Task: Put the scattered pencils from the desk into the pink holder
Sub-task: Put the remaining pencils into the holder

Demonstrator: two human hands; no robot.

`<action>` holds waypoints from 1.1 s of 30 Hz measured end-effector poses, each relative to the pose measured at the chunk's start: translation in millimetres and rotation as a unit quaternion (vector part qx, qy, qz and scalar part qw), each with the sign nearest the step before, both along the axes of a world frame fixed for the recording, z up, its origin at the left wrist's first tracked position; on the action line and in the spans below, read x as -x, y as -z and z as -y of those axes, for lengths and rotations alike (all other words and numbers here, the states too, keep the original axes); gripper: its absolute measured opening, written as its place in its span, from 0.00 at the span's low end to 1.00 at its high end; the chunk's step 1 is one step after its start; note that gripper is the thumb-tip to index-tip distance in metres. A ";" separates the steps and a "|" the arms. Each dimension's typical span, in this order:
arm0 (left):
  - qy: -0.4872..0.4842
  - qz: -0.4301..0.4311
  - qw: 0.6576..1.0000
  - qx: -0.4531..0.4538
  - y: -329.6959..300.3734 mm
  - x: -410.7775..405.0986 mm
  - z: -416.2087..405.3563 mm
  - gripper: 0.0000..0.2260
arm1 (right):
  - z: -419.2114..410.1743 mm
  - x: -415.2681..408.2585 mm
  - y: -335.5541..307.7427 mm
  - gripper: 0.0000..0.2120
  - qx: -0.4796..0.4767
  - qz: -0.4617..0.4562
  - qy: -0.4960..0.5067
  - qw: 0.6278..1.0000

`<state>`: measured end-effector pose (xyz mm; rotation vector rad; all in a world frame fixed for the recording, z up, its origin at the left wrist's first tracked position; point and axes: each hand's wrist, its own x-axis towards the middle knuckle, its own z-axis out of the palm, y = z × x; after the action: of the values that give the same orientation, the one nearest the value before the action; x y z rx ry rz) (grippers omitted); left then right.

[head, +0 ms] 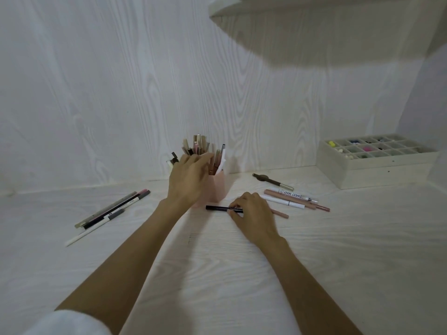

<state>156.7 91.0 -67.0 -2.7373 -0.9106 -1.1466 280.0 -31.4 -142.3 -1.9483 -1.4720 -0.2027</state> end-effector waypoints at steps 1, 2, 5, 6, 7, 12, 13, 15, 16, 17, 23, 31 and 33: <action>-0.011 -0.024 0.999 -0.019 -1.1 -0.9 -0.1 0.20 | -0.3 0.1 0.0 0.08 0.001 -0.001 0.000 1.000; -0.017 -0.044 0.999 -0.026 -3.1 -2.4 -0.6 0.23 | -0.2 0.2 -0.2 0.08 0.002 -0.003 0.001 1.000; -0.011 -0.073 0.997 -0.010 -7.1 -6.7 1.4 0.28 | 0.5 0.5 -0.3 0.08 0.002 -0.004 0.001 1.000; -0.001 -0.066 0.998 0.006 -7.3 -7.0 2.9 0.29 | 0.6 0.4 -0.3 0.08 0.004 -0.002 0.001 1.000; 0.012 -0.050 0.998 0.026 -7.3 -5.9 3.5 0.29 | 0.5 0.3 -0.9 0.08 0.006 0.001 0.000 1.000; 0.015 0.041 0.996 0.076 1.9 22.8 0.3 0.29 | 1.1 0.4 -3.9 0.08 -0.001 0.001 -0.015 1.000; 0.001 0.051 0.996 0.079 7.7 35.5 -1.4 0.27 | 1.6 0.8 -4.5 0.07 -0.007 0.001 -0.019 1.000; -0.046 0.064 0.993 0.087 23.6 68.4 -5.4 0.22 | 1.8 3.1 -6.1 0.07 -0.015 0.005 -0.029 0.999; -0.078 0.068 0.990 0.095 32.4 85.9 -7.6 0.21 | 2.0 3.7 -6.8 0.07 -0.018 0.008 -0.034 0.999; -0.114 0.072 0.985 0.104 40.8 102.2 -9.9 0.20 | 2.6 4.7 -7.4 0.07 -0.021 0.010 -0.037 0.999; -0.321 -0.012 0.930 0.178 69.4 165.2 -24.3 0.23 | 4.7 15.6 -13.3 0.08 -0.085 0.021 -0.022 0.996; -0.285 -0.014 0.947 0.148 79.6 168.6 -24.5 0.12 | 4.2 29.9 -30.4 0.19 -0.233 -0.230 -0.056 0.943; -0.250 0.007 0.959 0.133 78.6 169.1 -22.3 0.11 | -0.3 28.3 -40.7 0.24 -0.265 -0.264 -0.071 0.925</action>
<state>-12.3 113.3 -145.6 -2.4401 -1.7402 -1.0012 251.7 -31.1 -101.5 -1.3151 -1.0509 0.0000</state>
